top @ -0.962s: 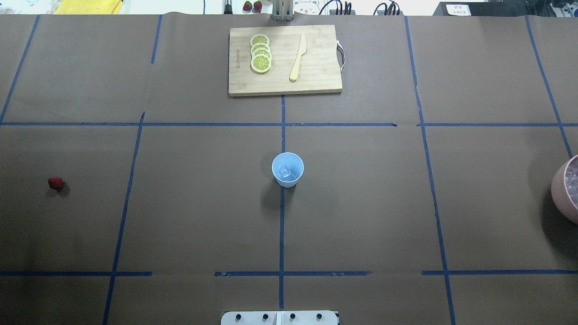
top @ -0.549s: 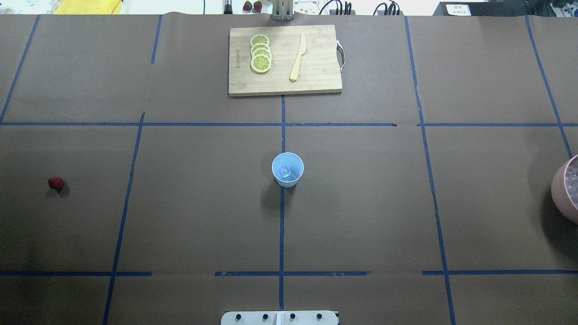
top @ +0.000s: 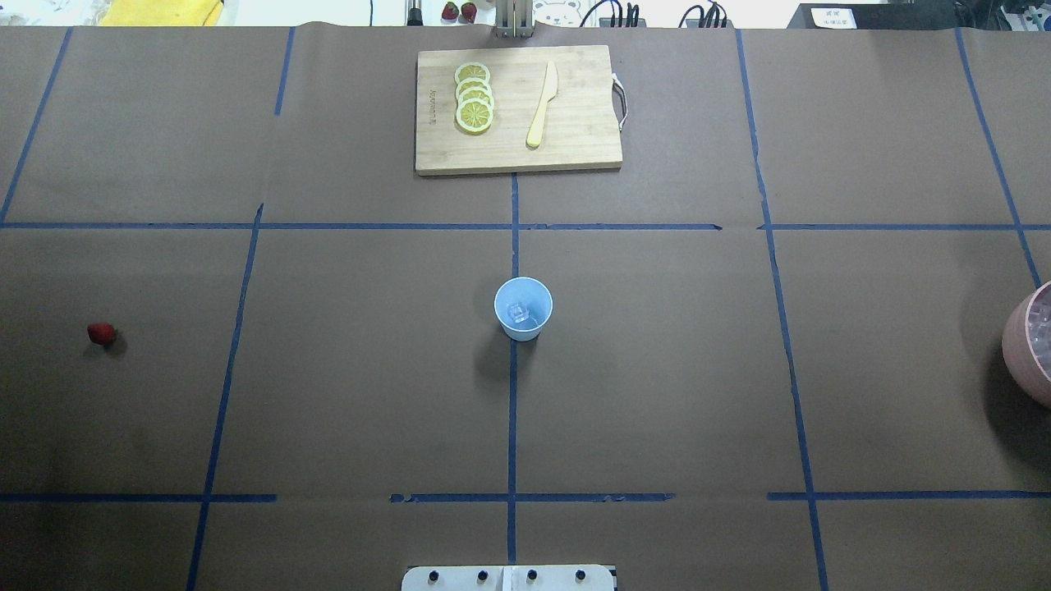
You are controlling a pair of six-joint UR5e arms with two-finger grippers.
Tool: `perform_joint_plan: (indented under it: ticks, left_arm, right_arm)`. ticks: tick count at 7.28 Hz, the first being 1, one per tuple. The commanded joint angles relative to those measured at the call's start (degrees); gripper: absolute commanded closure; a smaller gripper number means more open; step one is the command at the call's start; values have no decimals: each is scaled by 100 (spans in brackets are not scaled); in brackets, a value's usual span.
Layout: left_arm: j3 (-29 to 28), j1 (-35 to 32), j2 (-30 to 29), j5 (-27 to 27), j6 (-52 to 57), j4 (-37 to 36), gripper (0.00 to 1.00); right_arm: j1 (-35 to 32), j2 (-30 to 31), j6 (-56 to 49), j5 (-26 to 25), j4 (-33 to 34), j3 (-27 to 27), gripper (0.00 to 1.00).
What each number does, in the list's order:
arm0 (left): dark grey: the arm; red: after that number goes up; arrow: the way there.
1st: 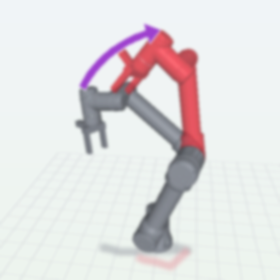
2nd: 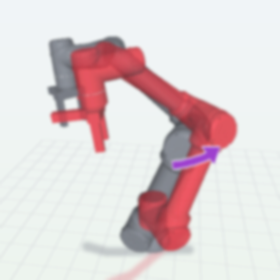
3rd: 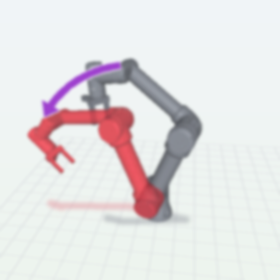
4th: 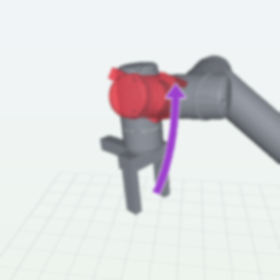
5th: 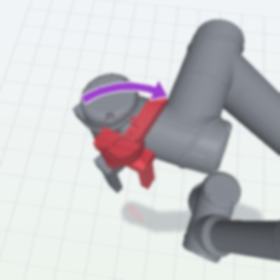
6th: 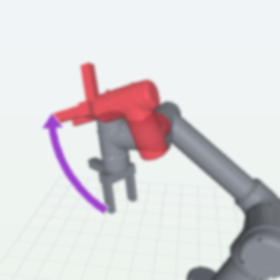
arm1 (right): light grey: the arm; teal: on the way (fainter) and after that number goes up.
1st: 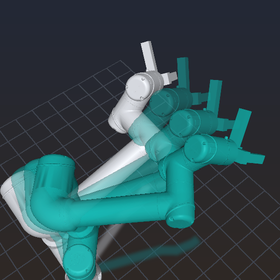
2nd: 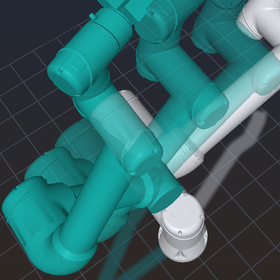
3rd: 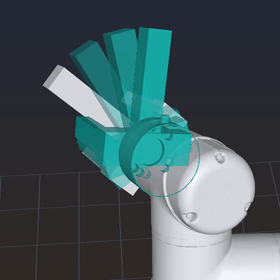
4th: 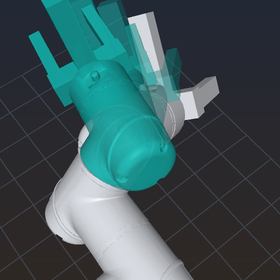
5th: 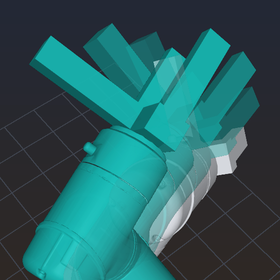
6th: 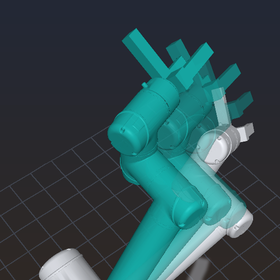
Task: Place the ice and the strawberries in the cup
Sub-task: 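Grasp a third ice cube from the pink bowl with the right gripper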
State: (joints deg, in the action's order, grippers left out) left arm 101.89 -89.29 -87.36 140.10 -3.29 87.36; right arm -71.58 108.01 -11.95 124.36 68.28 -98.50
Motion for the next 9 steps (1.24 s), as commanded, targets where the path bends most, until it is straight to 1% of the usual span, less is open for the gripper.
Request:
perform_joint_plan:
  ticks: [1,2,3,4,5,6,7,8,9]
  left_arm:
    - [6,8,0,0,4,0,0]
    - [32,0,0,0,-5,-9,0]
    - [32,8,0,0,-5,0,0]
    - [32,8,0,0,-5,-9,0]
    - [41,0,0,0,-5,-9,0]
    - [67,0,0,0,-5,-9,0]
    - [85,0,9,9,-14,-9,0]
    - [85,0,9,9,-14,-9,0]
    - [76,0,9,9,-14,-17,0]
  right_arm:
    - [12,0,0,0,1,24,40]
    - [12,0,0,0,-8,24,56]
    - [4,9,-9,9,-8,24,83]
    - [4,18,-9,9,-25,15,100]
    - [4,9,-9,26,-8,-19,100]
    - [-22,9,-9,122,18,-203,100]
    - [-249,-8,-52,349,654,-744,100]
    - [-443,-26,-96,386,1643,-1593,100]
    - [-497,-261,-97,395,2471,-2176,100]
